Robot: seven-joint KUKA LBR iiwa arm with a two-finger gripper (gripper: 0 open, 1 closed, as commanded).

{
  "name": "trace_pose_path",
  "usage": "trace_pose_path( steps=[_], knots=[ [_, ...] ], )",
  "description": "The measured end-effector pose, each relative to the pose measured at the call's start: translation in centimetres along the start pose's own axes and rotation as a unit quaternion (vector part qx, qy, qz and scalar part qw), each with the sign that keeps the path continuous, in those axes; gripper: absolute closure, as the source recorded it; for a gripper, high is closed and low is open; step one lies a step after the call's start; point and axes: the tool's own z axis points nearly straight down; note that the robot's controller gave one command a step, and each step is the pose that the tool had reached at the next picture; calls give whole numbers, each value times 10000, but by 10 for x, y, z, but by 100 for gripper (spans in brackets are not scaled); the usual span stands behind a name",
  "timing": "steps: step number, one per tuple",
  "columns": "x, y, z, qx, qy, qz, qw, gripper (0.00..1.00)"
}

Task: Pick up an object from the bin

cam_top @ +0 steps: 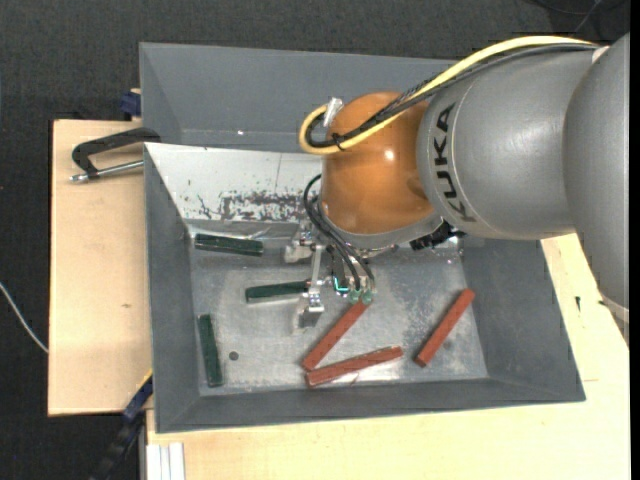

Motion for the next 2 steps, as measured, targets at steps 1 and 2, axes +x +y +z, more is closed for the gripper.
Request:
trace_pose_path(
  steps=[1,2],
  knots=[
    [-39,-3,80,-10,-15,-360,9993,100],
    [-39,-3,80,-10,-15,-359,9994,100]
  ],
)
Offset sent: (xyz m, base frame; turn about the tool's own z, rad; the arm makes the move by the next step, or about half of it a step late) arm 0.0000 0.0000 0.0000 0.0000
